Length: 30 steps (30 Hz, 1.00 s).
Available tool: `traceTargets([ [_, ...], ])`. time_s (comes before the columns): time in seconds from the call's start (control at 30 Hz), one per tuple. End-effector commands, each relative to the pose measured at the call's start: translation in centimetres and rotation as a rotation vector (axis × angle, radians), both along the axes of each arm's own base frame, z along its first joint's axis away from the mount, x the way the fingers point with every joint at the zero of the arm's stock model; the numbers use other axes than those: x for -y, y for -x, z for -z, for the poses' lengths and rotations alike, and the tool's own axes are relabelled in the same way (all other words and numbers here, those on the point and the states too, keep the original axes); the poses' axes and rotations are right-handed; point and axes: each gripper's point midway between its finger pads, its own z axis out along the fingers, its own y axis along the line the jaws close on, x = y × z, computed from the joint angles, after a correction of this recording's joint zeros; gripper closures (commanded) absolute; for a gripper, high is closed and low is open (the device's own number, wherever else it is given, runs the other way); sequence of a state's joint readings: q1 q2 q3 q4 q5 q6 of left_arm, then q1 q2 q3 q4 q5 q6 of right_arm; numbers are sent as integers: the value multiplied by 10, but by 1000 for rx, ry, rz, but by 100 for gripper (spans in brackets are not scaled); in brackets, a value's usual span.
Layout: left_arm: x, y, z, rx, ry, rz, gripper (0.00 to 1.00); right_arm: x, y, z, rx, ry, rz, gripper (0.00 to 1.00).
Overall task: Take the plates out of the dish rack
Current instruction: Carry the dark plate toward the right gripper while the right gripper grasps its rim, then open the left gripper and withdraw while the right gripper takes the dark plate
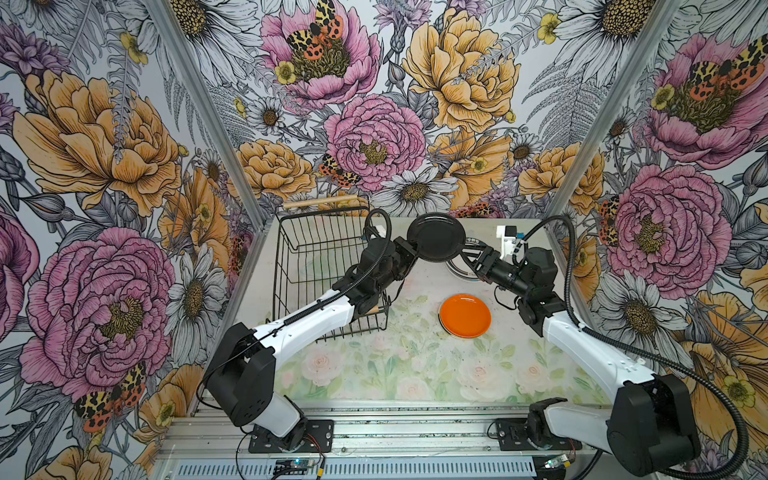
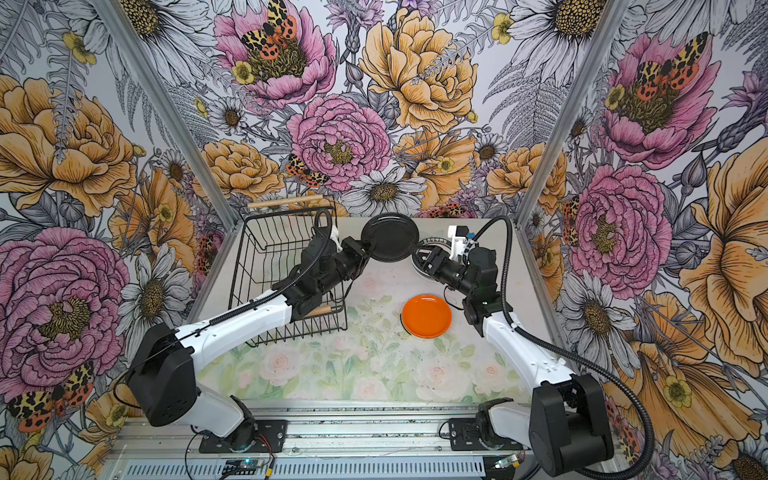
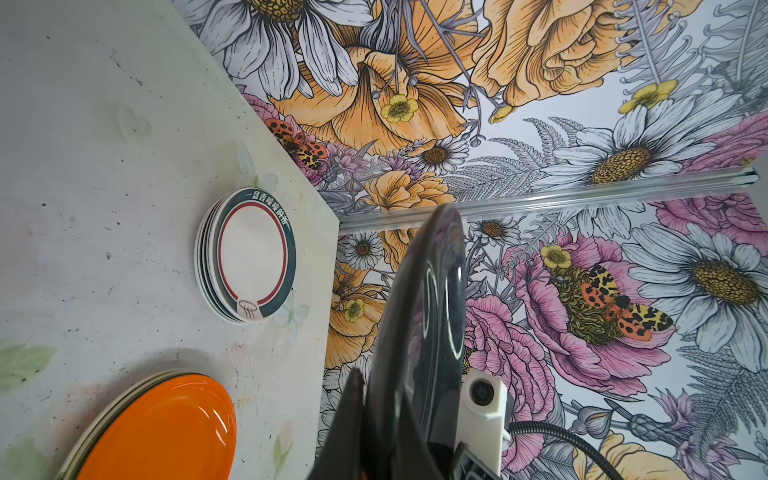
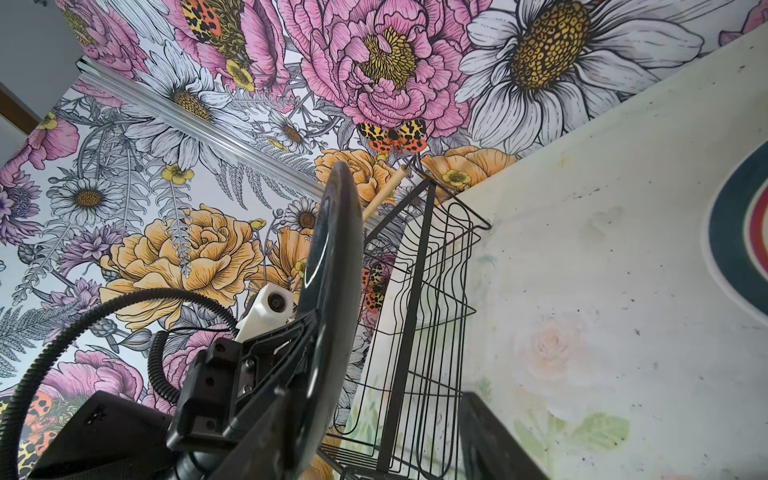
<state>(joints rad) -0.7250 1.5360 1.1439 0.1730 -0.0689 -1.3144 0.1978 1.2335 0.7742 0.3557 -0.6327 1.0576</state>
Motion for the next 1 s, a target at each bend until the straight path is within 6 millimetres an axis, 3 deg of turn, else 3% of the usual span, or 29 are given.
traceTargets([
  [0.0,16,3,-19,29,46,53,100,-6,-3,-30,96,-28,-20,41],
  [0.47,47,6,-10,15,30,143,100,-8,-6,-23,82,-39,-30,83],
  [0.53,52,8,-7,11,25,161,99,-5,-6,-22,83,-31,-19,86],
  [0.6,54,9,-5,9,22,169,94,-3,-7,-18,73,-17,-8,100],
  [0.7,54,12,-7,22,13,181,84,-1,-6,-16,73,5,1,100],
  [0.83,54,18,-13,41,-16,213,53,8,-7,-19,96,57,26,100],
  [0.97,51,28,-15,56,-76,251,40,21,-9,-33,148,148,53,100],
])
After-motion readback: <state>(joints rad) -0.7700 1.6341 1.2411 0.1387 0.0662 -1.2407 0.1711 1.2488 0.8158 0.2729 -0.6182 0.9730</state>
